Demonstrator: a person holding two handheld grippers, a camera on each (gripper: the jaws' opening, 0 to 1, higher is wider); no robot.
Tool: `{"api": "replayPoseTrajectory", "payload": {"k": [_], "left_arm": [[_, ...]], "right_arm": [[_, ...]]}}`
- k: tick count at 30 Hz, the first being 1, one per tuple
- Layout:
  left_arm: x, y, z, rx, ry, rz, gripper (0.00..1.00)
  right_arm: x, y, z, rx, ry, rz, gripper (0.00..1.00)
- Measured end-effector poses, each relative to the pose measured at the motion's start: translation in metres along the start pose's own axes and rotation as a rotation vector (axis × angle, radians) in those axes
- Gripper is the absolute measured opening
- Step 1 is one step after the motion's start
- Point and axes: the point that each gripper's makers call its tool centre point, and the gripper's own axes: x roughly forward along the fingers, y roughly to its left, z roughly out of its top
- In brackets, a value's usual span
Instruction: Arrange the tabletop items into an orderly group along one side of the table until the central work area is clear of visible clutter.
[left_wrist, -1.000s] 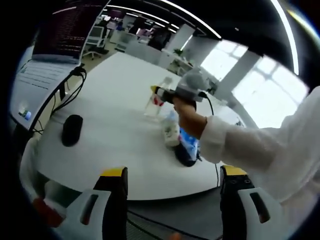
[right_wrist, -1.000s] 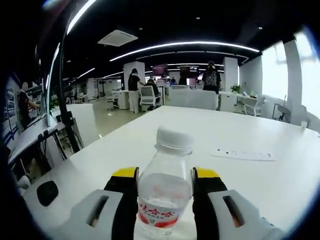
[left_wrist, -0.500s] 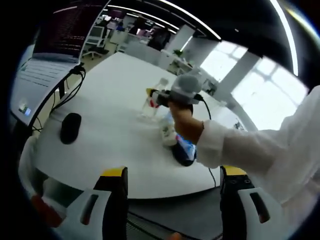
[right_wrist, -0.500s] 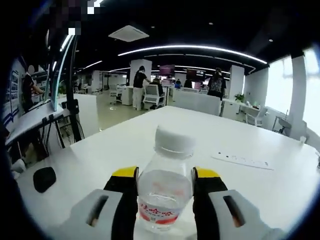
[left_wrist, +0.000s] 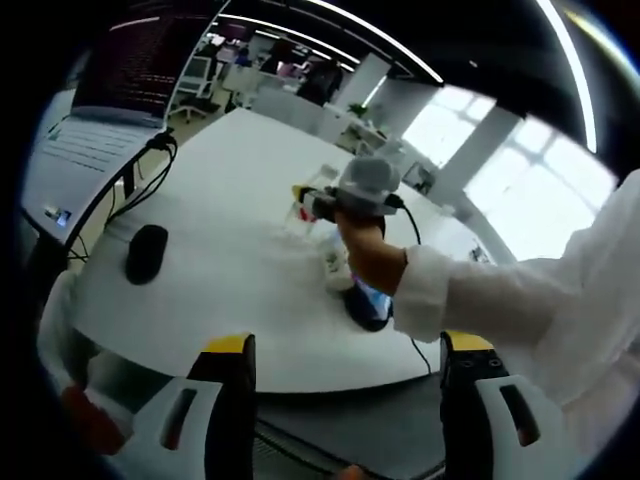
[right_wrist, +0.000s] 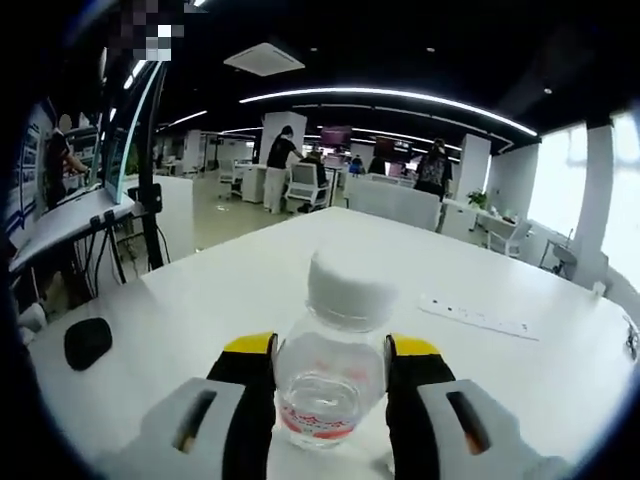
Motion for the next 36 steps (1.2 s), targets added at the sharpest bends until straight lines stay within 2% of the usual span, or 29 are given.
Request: {"api": "replayPoseTrajectory", "payload": {"k": [15, 18, 20, 22, 26, 30, 33, 36], "left_arm": [[0.003, -0.001, -0.003, 0.011, 0.009, -0.003, 0.73], [0.002, -0.003, 0.0, 0.007, -0.006, -0.009, 0.74], [0.002, -0.002, 0.001, 0.006, -0.01, -0.008, 0.74], [0.002, -0.001, 0.001, 0.014, -0.01, -0.006, 0.74], [0.003, -0.002, 0.002, 0.027, -0.01, -0.012, 0.75], [0.006, -0.005, 0.002, 0.047, -0.007, -0.025, 0.75], [0.008, -0.003, -0.002, 0.088, 0.015, -0.016, 0.76], [0.011, -0.003, -0.003, 0.128, 0.035, -0.021, 0.77]], "right_arm": [[0.001, 0.0, -0.001, -0.013, -0.004, -0.003, 0.4], [-0.001, 0.002, -0.002, -0.032, 0.0, 0.031, 0.4], [-0.003, 0.004, -0.005, -0.069, 0.032, 0.055, 0.4], [-0.007, 0.004, -0.001, -0.099, 0.018, 0.061, 0.41], [-0.017, 0.003, 0.012, -0.077, -0.019, 0.091, 0.49], [-0.031, -0.004, 0.023, -0.052, -0.036, 0.111, 0.54], [-0.037, -0.001, 0.012, 0.065, 0.001, 0.16, 0.64], [-0.055, -0.016, 0.009, 0.032, -0.004, 0.138, 0.63]]}}
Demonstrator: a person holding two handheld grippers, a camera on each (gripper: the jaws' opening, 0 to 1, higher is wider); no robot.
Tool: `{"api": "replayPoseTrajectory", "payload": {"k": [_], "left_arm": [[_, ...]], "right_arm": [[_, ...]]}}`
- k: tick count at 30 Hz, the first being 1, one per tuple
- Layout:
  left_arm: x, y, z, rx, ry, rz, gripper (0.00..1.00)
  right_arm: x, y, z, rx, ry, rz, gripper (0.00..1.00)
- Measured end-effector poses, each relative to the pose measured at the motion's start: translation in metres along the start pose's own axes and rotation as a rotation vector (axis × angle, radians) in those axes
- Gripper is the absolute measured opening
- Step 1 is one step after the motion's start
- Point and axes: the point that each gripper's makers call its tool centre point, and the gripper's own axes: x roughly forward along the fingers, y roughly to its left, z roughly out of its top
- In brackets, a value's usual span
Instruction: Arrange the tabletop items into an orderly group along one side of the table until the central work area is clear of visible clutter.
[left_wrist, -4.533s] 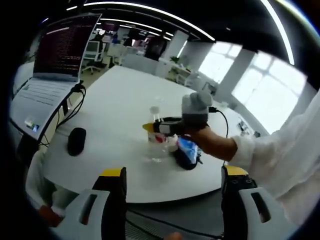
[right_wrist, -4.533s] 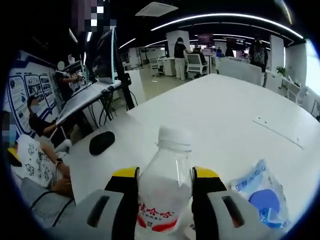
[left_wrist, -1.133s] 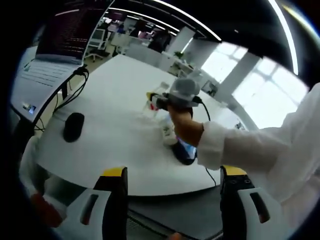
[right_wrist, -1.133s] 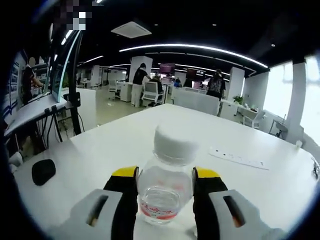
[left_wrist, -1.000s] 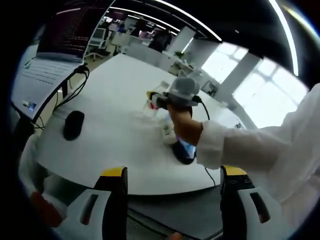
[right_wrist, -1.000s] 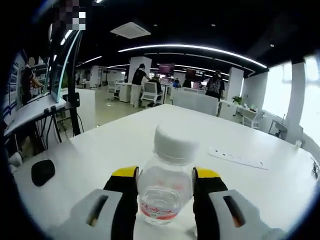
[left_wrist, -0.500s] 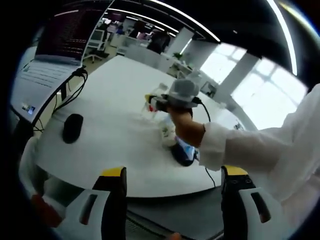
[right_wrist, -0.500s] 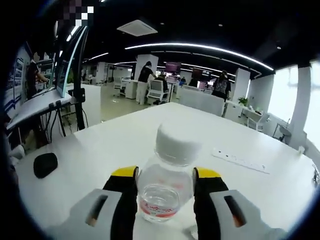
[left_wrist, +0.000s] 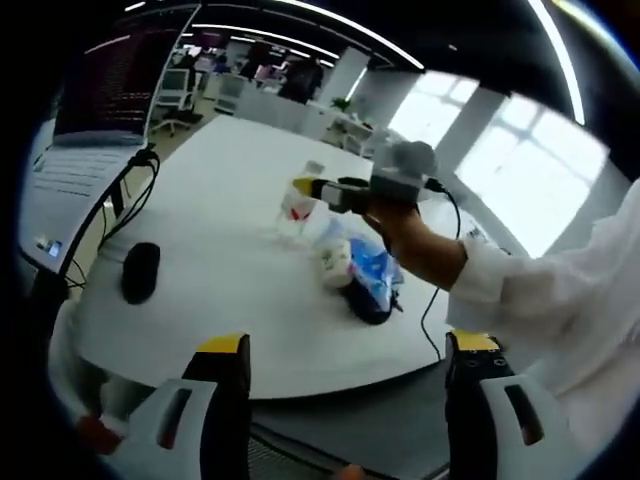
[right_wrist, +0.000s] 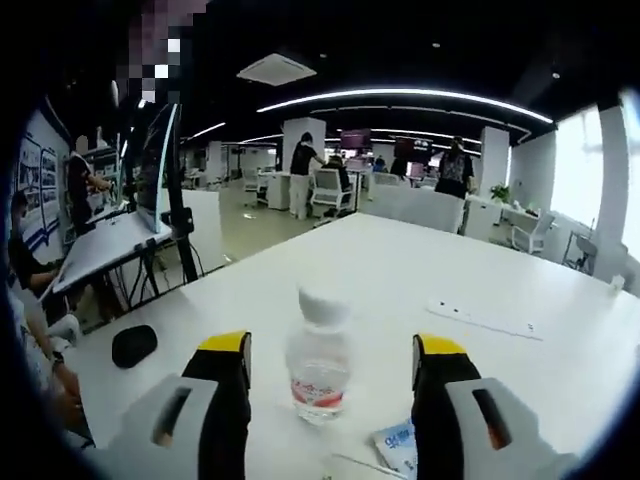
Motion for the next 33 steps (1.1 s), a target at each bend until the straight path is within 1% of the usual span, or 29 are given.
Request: {"api": "replayPoseTrajectory", "payload": {"k": [3, 7, 11, 13, 15, 18, 23, 27, 33], "left_arm": [[0.001, -0.001, 0.002, 0.013, -0.002, -0.017, 0.77], [0.002, 0.0, 0.005, 0.03, -0.007, -0.032, 0.77], [0.003, 0.001, 0.003, 0.04, -0.005, -0.046, 0.77], [0.002, -0.001, 0.002, 0.05, -0.001, -0.055, 0.77], [0.001, -0.002, 0.001, 0.055, 0.002, -0.063, 0.76], [-0.001, -0.002, 0.001, 0.059, 0.003, -0.07, 0.76], [-0.004, -0.002, 0.0, 0.058, 0.0, -0.091, 0.76], [-0.006, -0.002, -0.003, 0.069, 0.007, -0.11, 0.76], [-0.005, -0.004, -0.006, 0.083, 0.026, -0.14, 0.76]], "right_arm": [[-0.016, -0.007, -0.002, 0.04, 0.007, -0.001, 0.64], [-0.038, -0.011, 0.001, 0.042, -0.003, -0.016, 0.64], [-0.054, -0.017, 0.0, 0.05, -0.013, -0.027, 0.64], [-0.058, -0.02, -0.004, 0.055, -0.009, -0.034, 0.63], [-0.067, -0.019, -0.012, 0.067, 0.011, -0.04, 0.63], [-0.081, -0.02, -0.016, 0.066, 0.019, -0.059, 0.63], [-0.095, -0.021, -0.021, 0.071, 0.03, -0.08, 0.62], [-0.109, -0.022, -0.022, 0.075, 0.031, -0.105, 0.62], [-0.123, -0.025, -0.028, 0.092, 0.039, -0.138, 0.61]]}}
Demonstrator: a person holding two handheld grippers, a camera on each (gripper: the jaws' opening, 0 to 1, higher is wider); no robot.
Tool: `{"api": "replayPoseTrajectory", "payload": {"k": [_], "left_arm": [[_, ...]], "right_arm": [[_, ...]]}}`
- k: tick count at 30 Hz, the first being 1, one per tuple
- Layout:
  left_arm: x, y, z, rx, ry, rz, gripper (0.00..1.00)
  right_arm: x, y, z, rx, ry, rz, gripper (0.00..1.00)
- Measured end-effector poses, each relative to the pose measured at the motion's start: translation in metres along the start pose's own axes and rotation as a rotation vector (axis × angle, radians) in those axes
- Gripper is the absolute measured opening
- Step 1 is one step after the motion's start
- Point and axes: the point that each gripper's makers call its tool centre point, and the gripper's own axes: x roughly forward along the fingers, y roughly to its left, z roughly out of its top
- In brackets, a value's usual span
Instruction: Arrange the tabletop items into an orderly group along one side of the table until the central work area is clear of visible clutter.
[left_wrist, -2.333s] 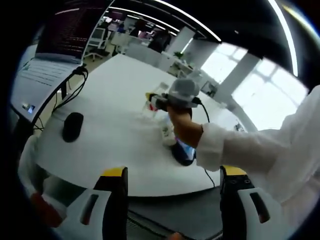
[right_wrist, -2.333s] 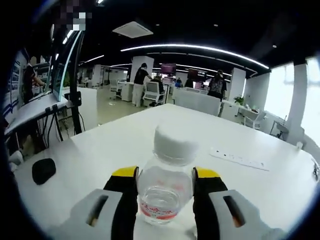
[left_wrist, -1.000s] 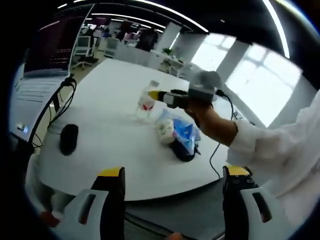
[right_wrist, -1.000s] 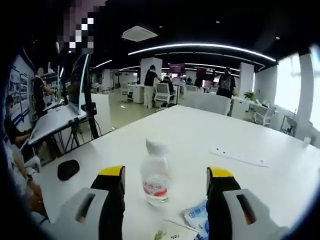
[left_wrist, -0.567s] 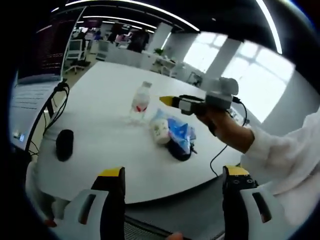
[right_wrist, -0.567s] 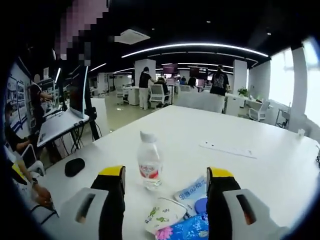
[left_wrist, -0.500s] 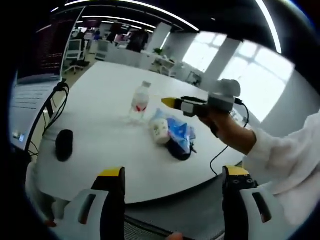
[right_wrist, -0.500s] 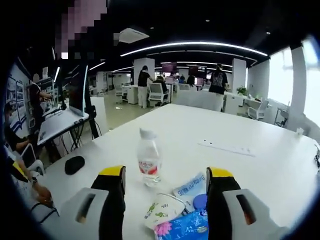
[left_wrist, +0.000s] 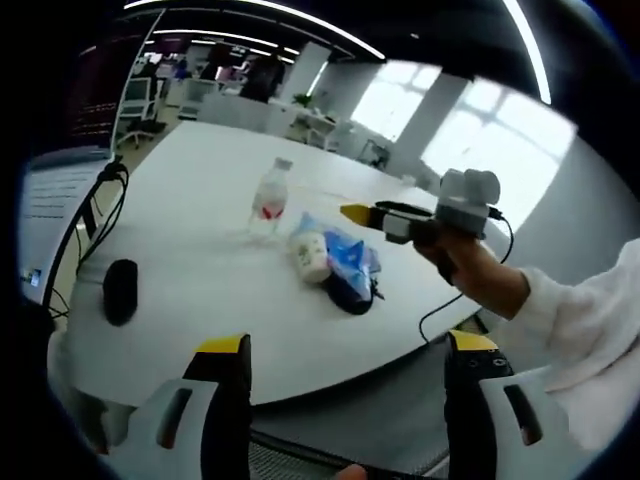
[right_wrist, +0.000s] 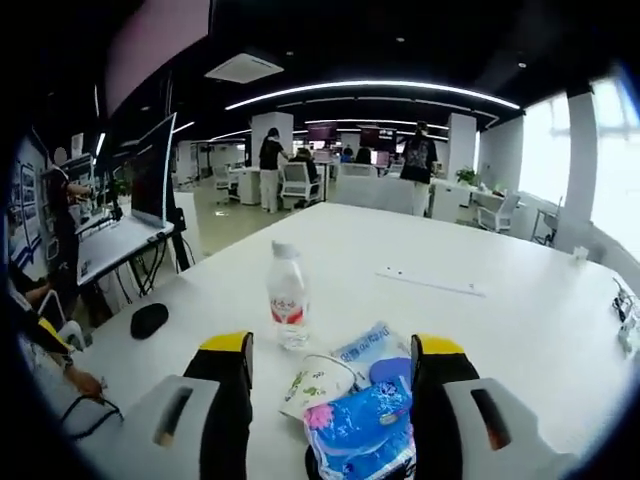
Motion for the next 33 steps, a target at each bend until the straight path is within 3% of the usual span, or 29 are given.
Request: {"api": "replayPoseTrajectory", "payload": {"k": [7, 10, 15, 20, 25, 33], "left_arm": [[0.018, 0.0, -0.003, 0.028, 0.027, -0.065, 0.75], [0.021, -0.002, 0.002, 0.022, 0.013, -0.085, 0.75], [0.026, -0.003, 0.002, 0.048, 0.031, -0.121, 0.74], [0.028, 0.002, 0.006, 0.039, 0.019, -0.125, 0.74], [0.035, -0.005, 0.011, 0.055, 0.013, -0.13, 0.74], [0.055, -0.02, 0.001, 0.018, 0.006, -0.089, 0.73]], "right_arm": [[-0.019, -0.009, -0.005, -0.015, 0.015, -0.038, 0.6], [-0.025, -0.016, -0.008, -0.027, 0.026, -0.059, 0.6], [-0.033, -0.026, -0.01, 0.001, 0.026, -0.091, 0.6], [-0.04, -0.036, -0.017, 0.026, 0.039, -0.1, 0.59], [-0.043, -0.056, -0.023, 0.041, 0.045, -0.09, 0.59], [-0.036, -0.08, -0.033, 0.021, 0.068, -0.053, 0.59]]}}
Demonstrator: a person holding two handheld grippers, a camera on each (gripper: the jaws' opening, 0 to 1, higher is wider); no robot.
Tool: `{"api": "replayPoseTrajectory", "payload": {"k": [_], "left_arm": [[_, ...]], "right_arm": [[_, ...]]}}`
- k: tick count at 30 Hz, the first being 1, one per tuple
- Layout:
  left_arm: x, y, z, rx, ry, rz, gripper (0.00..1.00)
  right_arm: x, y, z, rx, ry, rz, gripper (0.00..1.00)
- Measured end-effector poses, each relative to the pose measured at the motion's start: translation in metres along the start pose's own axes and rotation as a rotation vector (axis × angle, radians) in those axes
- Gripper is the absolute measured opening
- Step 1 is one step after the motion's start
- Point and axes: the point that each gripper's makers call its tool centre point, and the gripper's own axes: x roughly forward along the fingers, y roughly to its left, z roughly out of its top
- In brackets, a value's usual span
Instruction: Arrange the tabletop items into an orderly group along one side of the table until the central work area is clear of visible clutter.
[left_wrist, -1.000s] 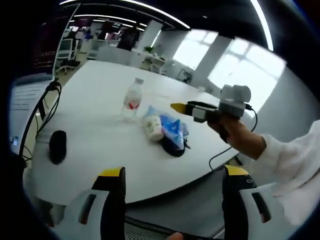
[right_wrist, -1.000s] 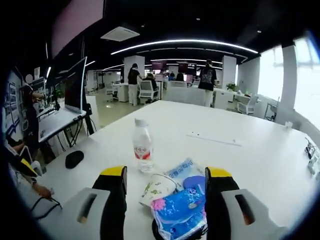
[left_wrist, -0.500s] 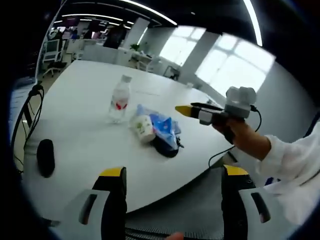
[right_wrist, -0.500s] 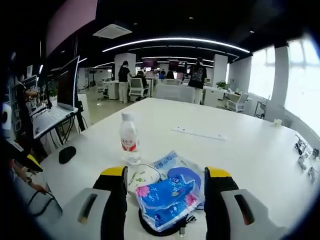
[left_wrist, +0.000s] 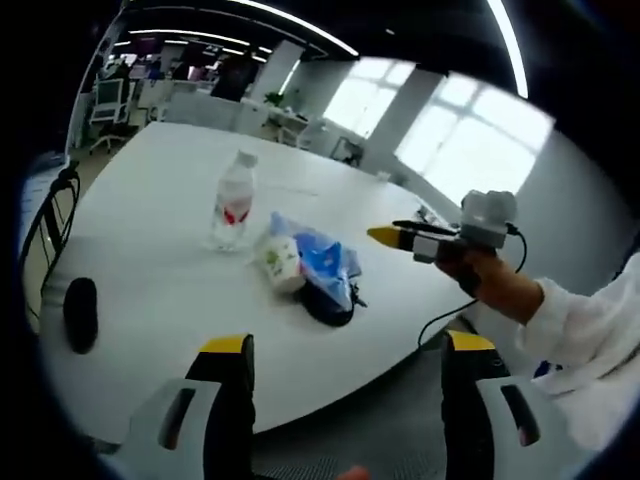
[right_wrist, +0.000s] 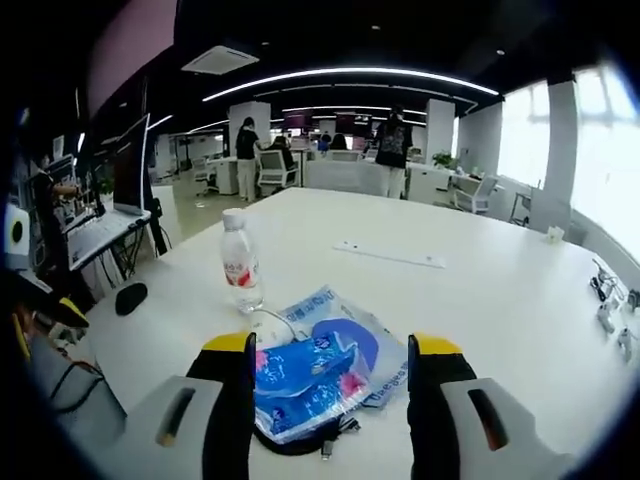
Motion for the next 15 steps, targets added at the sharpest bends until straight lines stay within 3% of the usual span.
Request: {"api": "replayPoseTrajectory", "payload": {"k": [5, 15], "left_arm": [[0.018, -0.014, -0.003, -0.051, -0.009, 0.037, 0.72], [0.058, -0.033, 0.001, -0.091, -0.014, 0.116, 0.71]], "right_arm": [[0.008, -0.007, -0.003, -0.039, 0.023, 0.071, 0.58], [0.023, -0.048, -0.02, -0.08, 0.064, 0.173, 0.55]]}}
